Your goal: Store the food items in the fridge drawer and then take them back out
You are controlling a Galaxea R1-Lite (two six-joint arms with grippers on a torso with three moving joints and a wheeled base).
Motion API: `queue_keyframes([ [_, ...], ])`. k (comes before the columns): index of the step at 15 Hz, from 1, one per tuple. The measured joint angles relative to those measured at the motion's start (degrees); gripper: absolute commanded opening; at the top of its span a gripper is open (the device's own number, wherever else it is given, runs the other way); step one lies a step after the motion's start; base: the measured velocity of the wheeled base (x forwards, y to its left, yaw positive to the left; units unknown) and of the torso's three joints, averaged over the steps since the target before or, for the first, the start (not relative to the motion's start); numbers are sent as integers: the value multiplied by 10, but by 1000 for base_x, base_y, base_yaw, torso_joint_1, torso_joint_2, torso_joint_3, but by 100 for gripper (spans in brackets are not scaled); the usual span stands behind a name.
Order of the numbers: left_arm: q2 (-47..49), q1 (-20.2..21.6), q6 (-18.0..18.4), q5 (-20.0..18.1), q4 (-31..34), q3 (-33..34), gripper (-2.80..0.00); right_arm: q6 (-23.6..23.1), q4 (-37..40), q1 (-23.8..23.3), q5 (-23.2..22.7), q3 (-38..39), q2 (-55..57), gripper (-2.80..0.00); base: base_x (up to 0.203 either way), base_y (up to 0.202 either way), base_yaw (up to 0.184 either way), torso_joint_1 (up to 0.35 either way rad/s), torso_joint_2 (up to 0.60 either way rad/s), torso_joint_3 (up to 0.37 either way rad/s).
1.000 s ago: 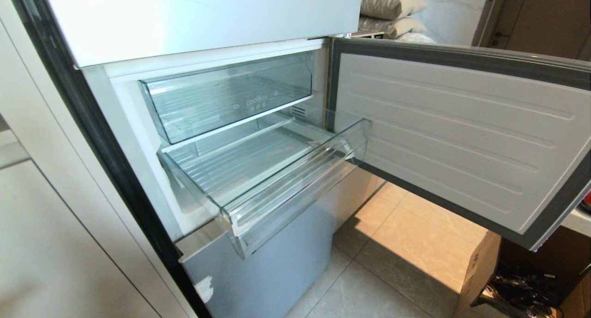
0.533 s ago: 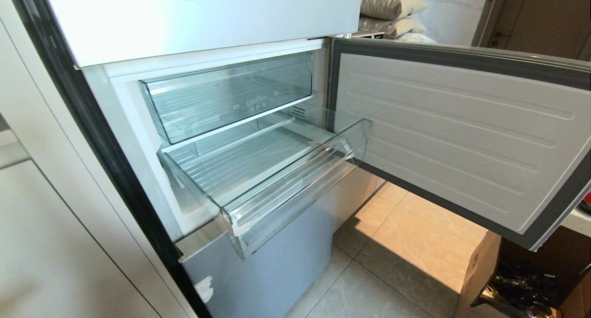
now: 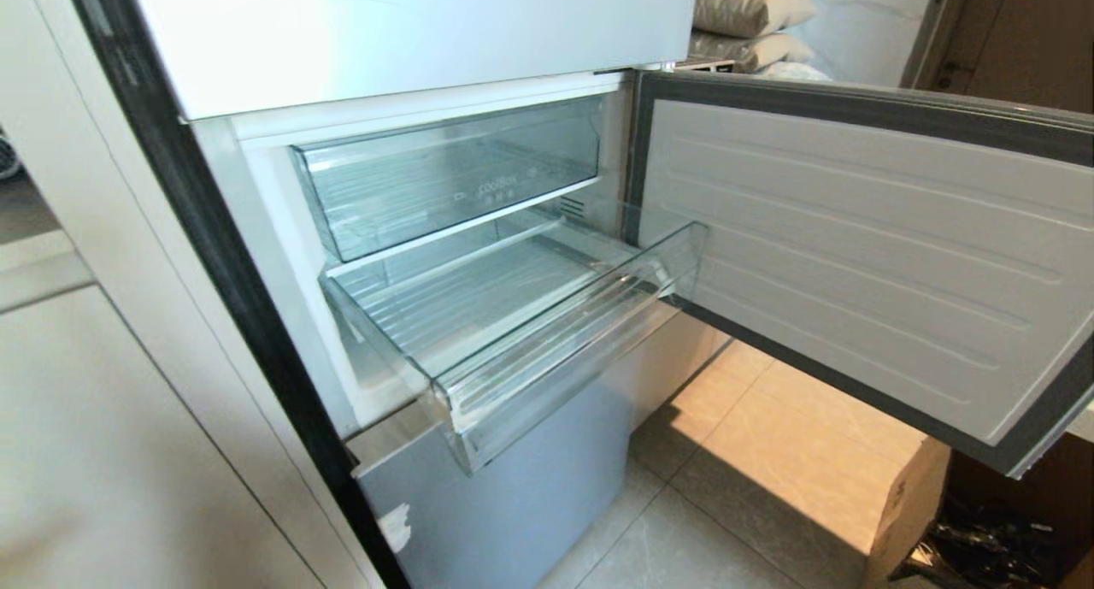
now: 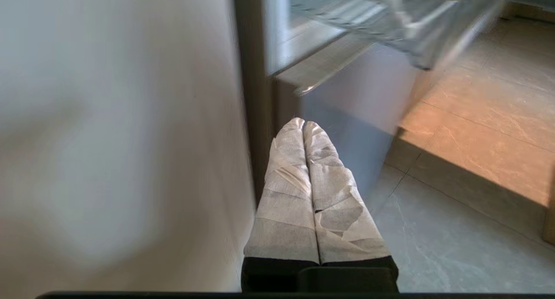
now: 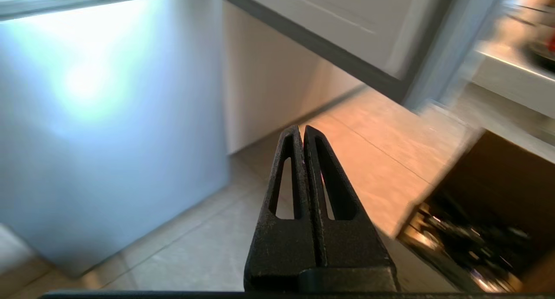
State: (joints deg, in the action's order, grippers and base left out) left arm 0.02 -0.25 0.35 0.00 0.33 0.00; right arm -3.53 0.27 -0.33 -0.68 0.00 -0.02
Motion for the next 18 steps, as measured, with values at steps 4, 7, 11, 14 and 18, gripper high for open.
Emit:
queue_keyframes([
  [4, 0, 0, 0, 0, 0, 0, -280, 1, 0, 0, 0, 0, 0, -280, 2, -8, 175, 3, 1, 4],
  [7, 0, -1, 0, 0, 0, 0, -280, 10, -1, 0, 1, 0, 0, -280, 2, -6, 175, 3, 0, 2],
  [11, 0, -1, 0, 0, 0, 0, -280, 18, -1, 0, 1, 0, 0, -280, 1, -7, 154, 6, 1, 5],
  [14, 0, -1, 0, 0, 0, 0, -280, 26, -1, 0, 2, 0, 0, -280, 2, -1, 22, 1, 1, 1],
  [18, 0, -1, 0, 0, 0, 0, -280, 33, -29, 1, -5, -2, 41, -280, 0, 0, 0, 0, 0, 0],
])
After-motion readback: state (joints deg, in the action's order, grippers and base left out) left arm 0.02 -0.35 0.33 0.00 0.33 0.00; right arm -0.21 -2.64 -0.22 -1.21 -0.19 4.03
